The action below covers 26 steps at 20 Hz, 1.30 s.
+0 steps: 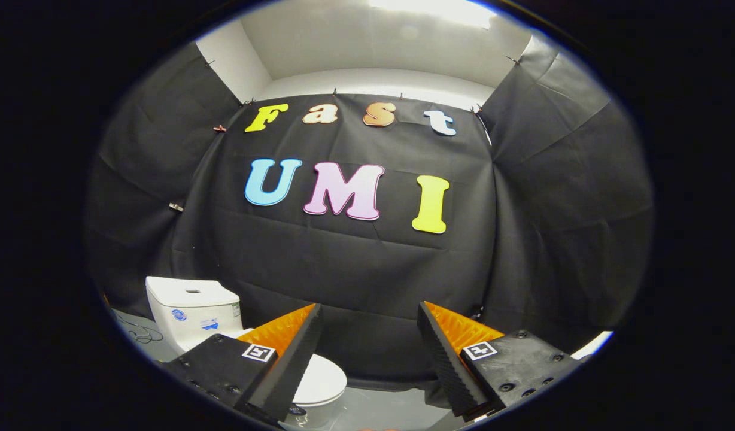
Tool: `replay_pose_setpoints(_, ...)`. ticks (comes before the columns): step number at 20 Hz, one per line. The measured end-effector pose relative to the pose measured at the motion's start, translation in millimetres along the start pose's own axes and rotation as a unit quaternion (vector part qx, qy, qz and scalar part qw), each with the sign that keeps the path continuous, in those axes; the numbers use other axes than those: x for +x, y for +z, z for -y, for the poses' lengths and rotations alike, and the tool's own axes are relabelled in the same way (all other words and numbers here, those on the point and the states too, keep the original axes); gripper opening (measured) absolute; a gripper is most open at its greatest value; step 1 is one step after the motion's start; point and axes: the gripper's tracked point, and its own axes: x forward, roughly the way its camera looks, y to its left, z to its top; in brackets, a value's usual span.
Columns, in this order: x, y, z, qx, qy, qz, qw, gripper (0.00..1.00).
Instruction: Open the toilet lid.
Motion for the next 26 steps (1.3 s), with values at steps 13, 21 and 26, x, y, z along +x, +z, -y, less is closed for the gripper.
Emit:
replay_pose_setpoints(13, 15, -14, -1, -0.007, 0.019, -0.019, 1.000, 0.98)
replay_pose_setpoints(21, 43, -53, 17, 0.018, 0.015, -0.069, 0.997, 0.98)
replay_pose_setpoints(26, 46, -124, -7, 0.087, 0.039, -0.156, 0.983, 0.98)
